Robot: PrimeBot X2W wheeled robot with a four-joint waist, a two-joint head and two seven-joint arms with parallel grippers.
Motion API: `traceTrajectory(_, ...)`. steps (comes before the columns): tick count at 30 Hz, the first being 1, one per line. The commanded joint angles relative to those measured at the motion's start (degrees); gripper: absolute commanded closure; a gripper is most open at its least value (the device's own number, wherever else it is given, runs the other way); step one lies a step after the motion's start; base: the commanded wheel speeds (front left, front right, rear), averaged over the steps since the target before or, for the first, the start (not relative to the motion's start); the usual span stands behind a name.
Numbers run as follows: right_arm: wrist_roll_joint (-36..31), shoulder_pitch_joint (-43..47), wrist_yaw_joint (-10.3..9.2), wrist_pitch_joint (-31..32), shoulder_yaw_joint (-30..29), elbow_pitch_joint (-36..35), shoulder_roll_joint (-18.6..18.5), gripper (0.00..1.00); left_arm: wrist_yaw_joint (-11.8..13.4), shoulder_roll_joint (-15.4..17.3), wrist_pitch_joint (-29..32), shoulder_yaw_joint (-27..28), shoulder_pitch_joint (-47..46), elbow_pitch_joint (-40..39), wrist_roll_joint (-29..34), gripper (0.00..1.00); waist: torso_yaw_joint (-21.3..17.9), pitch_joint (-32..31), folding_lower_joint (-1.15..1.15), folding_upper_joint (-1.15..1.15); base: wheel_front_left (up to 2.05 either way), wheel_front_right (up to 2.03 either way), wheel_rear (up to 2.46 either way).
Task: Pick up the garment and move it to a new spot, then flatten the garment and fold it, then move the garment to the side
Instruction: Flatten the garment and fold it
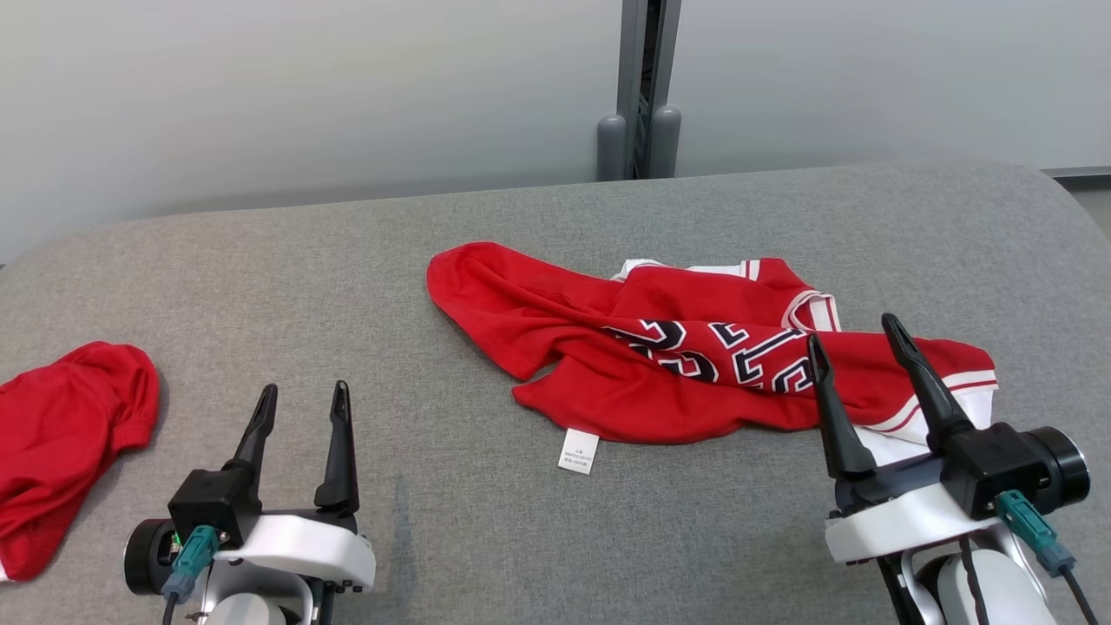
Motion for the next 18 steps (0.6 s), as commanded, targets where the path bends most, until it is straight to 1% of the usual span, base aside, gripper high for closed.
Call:
traceTrajectory(1, -0.18, 0.26, -0.02, -0.30, 0.06, 0.47, -0.38, 0.00, -0.19, 0.24, -0.07, 0.27, 0.05, 0.12, 0.44, 0.00, -0.10, 0.04, 0.00, 0.00, 0.00, 0.00, 0.00)
traceTrajectory(4, -0.14, 0.19, -0.02, -0.30, -0.23, 0.67, -0.38, 0.00, -0.48, 0.10, -0.07, -0.19, -0.35, 0.92, 0.70, 0.00, -0.39, 0.47, 0.00, 0.00, 0.00, 0.00, 0.00)
traceTrajectory(8, -0.21, -0.25, -0.02, -0.30, -0.13, 0.75, -0.38, 0.00, -2.53, 0.03, -0.07, -3.22, -2.34, 3.83, 1.96, 0.00, -1.43, 1.55, 0.00, 0.00, 0.00, 0.00, 0.00)
traceTrajectory(13, 0.47, -1.37, -0.02, -0.30, 0.27, 0.67, -0.38, 0.00, -5.38, 0.01, 1.27, -7.66, -6.39, 10.15, 3.05, 0.00, -3.81, 3.19, 0.00, 0.00, 0.00, 0.00, 0.00)
traceTrajectory(16, 0.63, -1.93, -0.02, -0.30, 0.32, 0.48, -0.37, 0.00, -5.86, 0.01, 2.86, -9.69, -9.65, 14.34, 4.14, 0.00, -5.51, 4.47, 0.00, 0.00, 0.00, 0.00, 0.00)
traceTrajectory(18, 0.82, -2.34, -0.02, -0.30, 0.29, 0.36, -0.37, 0.00, -5.32, 0.04, 3.35, -10.47, -12.03, 16.98, 5.10, 0.00, -6.62, 5.34, 0.00, 0.00, 0.00, 0.00, 0.00)
